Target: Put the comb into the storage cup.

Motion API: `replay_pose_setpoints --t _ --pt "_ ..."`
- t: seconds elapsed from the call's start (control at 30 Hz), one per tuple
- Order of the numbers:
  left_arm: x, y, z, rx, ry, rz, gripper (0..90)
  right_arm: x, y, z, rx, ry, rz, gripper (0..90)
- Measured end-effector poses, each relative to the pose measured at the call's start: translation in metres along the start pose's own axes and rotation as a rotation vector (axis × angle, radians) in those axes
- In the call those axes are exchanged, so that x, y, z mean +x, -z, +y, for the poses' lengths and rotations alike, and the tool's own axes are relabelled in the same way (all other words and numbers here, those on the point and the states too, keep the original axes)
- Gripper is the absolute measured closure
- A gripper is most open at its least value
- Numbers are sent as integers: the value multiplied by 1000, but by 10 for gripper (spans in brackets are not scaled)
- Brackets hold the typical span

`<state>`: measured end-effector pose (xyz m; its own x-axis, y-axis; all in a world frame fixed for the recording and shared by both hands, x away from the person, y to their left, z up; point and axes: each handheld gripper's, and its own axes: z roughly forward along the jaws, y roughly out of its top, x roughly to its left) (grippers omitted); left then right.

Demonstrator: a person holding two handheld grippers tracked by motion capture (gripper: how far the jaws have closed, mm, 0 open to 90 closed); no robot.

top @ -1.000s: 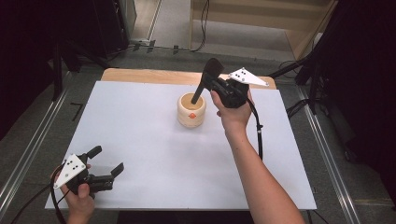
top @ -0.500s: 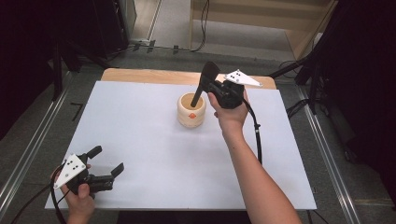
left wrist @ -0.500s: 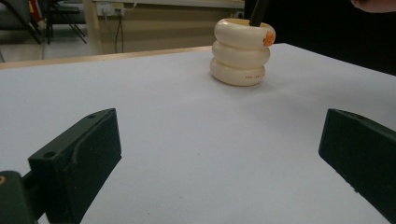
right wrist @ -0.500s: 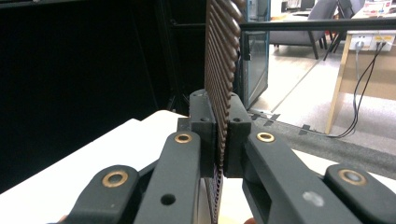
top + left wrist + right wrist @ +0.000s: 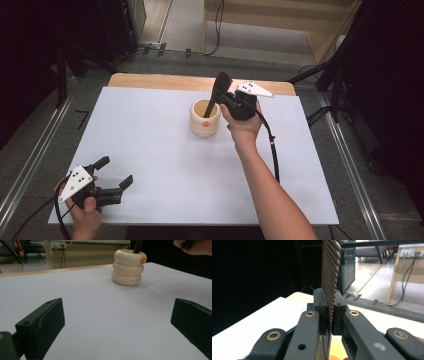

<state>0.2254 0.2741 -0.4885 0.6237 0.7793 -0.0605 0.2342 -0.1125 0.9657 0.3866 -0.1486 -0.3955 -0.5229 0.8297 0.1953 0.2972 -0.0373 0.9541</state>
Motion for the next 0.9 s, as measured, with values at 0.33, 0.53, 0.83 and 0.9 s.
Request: replay_pose_setpoints --t 0.33,0.53,0.83,0.9 --pt "0 0 0 4 -2 -1 0 -2 -8 -13 17 -30 3 843" --pt "0 0 0 2 -1 -2 0 -4 -13 -21 33 -52 7 843" --pt "0 0 0 1 0 -4 0 0 -21 -27 52 -69 13 843" --pt "0 0 0 1 0 -4 0 1 -22 -29 59 -74 14 843"
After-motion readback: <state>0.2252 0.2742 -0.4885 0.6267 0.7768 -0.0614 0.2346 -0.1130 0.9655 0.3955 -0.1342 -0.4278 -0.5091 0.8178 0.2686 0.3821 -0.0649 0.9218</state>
